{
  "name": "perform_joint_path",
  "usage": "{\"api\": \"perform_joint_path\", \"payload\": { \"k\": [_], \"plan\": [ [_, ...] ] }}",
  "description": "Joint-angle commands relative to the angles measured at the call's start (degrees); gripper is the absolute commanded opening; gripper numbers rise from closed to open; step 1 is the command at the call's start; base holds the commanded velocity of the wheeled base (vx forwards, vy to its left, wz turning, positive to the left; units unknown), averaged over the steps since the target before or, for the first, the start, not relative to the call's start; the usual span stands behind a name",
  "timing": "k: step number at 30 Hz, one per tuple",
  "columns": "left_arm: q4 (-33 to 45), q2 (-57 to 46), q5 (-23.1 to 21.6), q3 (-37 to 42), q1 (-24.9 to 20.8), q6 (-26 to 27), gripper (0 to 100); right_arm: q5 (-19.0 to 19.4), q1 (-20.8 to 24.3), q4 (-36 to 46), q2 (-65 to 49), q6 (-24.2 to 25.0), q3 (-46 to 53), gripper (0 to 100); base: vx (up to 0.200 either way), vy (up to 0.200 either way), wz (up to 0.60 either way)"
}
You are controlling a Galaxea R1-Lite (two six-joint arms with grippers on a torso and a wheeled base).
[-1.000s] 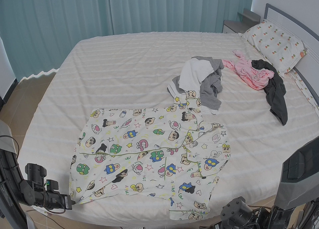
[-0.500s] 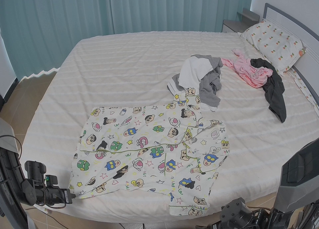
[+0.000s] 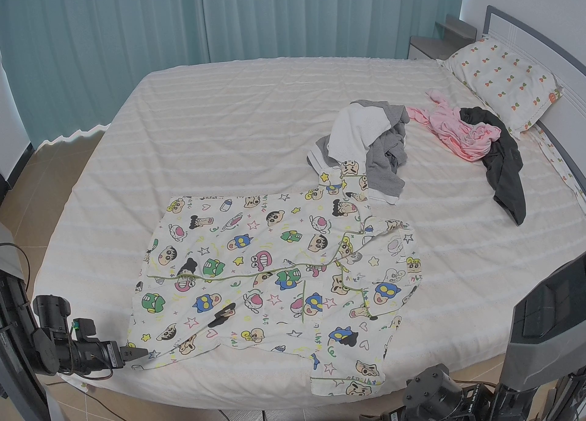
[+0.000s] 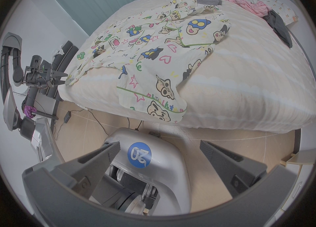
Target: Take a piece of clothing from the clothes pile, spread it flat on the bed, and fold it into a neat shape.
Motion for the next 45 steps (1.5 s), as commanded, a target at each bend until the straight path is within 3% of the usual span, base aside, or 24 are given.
{"api": "perform_joint_path", "payload": {
  "k": [1,4,8,18,22,30,45],
  "plan": [
    [-0.4,-0.7,-4.3,0.5,6.1,2.6,100,0.0,0.1,0.0,0.2,0.1,0.3,100,0.0,0.0,0.0],
    [1.0,-0.3,-8.0,0.5,9.6,6.3,100,0.0,0.1,0.0,0.2,0.1,0.3,100,0.0,0.0,0.0],
    [2.6,-0.2,-10.3,0.5,10.8,8.5,100,0.0,0.0,0.0,0.2,0.1,-0.2,100,0.0,0.0,0.0],
    [2.7,0.0,-10.5,0.5,11.7,8.6,100,-0.9,-2.5,-3.2,3.8,-1.6,-3.8,100,-0.12,0.0,0.0],
    [2.7,0.1,-11.4,0.5,12.4,8.6,100,-0.2,-7.8,-2.6,4.8,-8.2,-8.2,100,0.0,0.0,0.0],
    [2.4,0.1,-12.7,0.5,12.5,8.6,100,1.2,-13.0,0.5,6.0,-11.6,-15.8,100,0.0,0.0,0.0],
    [2.2,1.6,-12.9,0.1,12.8,9.1,100,6.3,-13.4,2.9,10.5,-11.8,-23.7,100,0.0,0.0,0.0]
  ]
}}
